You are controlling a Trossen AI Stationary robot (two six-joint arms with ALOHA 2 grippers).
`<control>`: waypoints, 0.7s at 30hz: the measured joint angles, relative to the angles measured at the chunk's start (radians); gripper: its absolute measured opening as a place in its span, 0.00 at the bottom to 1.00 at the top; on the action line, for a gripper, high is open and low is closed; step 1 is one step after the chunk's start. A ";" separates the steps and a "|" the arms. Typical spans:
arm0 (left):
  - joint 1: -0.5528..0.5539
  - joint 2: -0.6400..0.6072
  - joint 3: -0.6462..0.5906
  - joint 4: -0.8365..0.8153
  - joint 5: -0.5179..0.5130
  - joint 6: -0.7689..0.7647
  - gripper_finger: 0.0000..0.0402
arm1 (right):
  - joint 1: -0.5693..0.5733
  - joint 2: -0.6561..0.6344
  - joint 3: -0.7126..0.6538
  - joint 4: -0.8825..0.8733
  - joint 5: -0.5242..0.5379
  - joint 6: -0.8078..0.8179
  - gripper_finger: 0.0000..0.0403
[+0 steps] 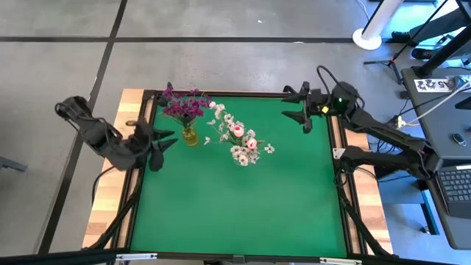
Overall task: Sort flowers into vase by color
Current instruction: Return to Home Position
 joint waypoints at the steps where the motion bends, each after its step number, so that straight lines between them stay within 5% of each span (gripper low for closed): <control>1: -0.017 -0.012 -0.043 0.037 -0.020 0.016 0.31 | -0.005 -0.015 -0.043 0.047 -0.011 0.016 0.58; 11: -0.067 -0.141 -0.393 0.648 0.015 0.292 0.03 | -0.003 -0.133 -0.287 0.340 -0.013 0.152 0.58; 21: 0.015 -0.197 -0.720 1.505 0.304 0.759 0.00 | 0.058 -0.336 -0.384 0.331 0.030 0.200 0.58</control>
